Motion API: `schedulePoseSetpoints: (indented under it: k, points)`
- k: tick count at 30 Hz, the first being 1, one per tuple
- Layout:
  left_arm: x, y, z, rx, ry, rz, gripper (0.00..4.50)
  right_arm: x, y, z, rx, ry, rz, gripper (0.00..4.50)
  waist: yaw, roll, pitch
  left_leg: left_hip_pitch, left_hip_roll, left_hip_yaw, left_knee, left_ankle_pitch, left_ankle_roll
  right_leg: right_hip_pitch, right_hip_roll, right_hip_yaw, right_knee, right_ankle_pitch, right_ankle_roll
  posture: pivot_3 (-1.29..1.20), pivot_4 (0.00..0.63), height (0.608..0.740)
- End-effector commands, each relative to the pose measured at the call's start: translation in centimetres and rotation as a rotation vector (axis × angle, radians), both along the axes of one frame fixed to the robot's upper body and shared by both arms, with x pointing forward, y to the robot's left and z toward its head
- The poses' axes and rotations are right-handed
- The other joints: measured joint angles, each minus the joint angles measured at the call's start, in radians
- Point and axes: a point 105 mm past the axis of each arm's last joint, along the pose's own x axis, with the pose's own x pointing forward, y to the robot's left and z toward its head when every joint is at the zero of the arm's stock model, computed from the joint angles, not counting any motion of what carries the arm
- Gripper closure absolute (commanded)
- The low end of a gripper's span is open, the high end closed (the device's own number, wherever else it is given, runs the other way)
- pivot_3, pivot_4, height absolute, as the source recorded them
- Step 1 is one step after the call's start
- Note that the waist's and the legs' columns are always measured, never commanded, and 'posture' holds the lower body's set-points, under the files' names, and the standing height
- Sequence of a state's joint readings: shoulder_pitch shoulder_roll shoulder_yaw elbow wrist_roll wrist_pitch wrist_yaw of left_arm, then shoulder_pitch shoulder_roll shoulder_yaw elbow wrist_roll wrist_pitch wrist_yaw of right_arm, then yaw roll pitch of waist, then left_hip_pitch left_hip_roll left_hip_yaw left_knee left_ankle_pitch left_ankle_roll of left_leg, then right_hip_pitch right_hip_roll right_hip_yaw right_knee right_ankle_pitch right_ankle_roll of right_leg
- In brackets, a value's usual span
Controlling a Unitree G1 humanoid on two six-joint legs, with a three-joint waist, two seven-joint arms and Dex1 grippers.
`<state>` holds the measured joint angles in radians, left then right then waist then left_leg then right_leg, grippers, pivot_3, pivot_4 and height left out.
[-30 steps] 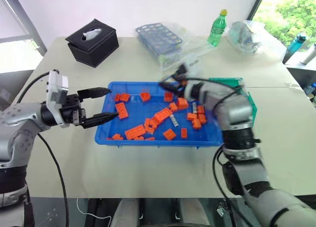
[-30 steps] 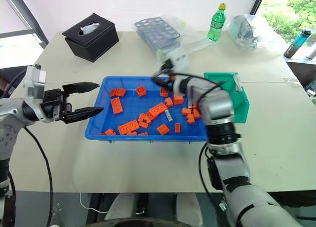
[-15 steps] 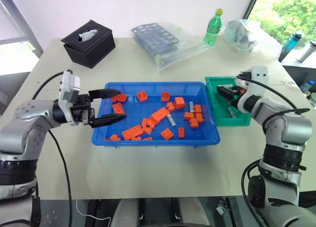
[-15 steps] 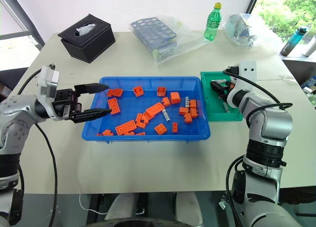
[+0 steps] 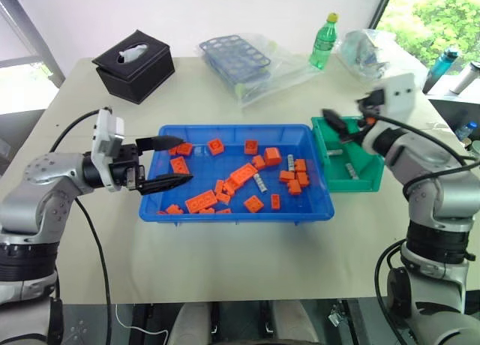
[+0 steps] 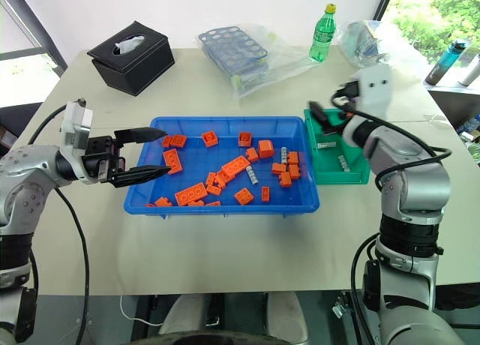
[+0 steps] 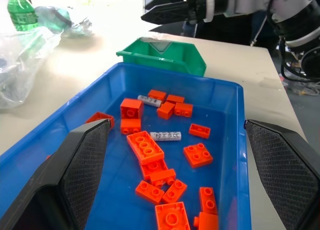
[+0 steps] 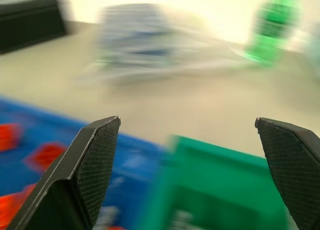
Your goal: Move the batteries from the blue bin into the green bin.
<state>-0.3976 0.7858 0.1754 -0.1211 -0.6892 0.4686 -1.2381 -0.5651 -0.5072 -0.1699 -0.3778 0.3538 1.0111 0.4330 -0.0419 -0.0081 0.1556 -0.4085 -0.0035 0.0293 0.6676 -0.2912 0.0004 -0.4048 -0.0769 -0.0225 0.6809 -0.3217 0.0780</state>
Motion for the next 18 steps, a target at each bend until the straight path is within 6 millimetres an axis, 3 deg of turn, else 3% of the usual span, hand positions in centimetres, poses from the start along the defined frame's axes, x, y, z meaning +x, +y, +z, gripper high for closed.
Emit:
schedulePoseSetpoints:
  k: [1,7,14,18]
  points:
    - [-0.4,0.2,0.9,0.008,-0.043,0.002,0.00,-1.2,2.2,-2.9,-0.058,0.115,0.070,0.05,0.004,0.000,0.000,0.000,0.000,0.000,0.000,0.000,0.000,0.000,0.000,0.000,0.000,0.000,0.000,0.00,0.150,0.733]
    - [-0.3,0.2,0.9,0.011,-0.050,0.006,0.00,-1.8,4.1,-6.7,-0.057,0.261,0.102,0.05,0.017,0.000,0.000,0.000,-0.002,0.000,0.001,0.000,0.000,0.001,-0.002,0.000,0.000,0.000,0.000,0.00,0.150,0.733]
    - [-0.1,0.1,1.2,0.008,-0.063,0.011,0.00,-2.1,6.6,-8.0,-0.076,0.310,0.209,0.05,0.024,0.000,0.000,0.000,-0.002,0.000,0.002,0.000,0.000,0.000,-0.001,0.000,0.000,0.000,0.000,0.00,0.150,0.733]
    - [-0.1,0.0,1.3,0.005,-0.066,0.014,0.00,-2.1,6.8,-9.3,-0.132,0.339,0.231,0.05,0.024,0.000,0.000,0.000,-0.002,0.000,0.002,0.000,0.000,0.000,-0.001,0.000,0.000,0.000,0.000,0.00,0.150,0.733]
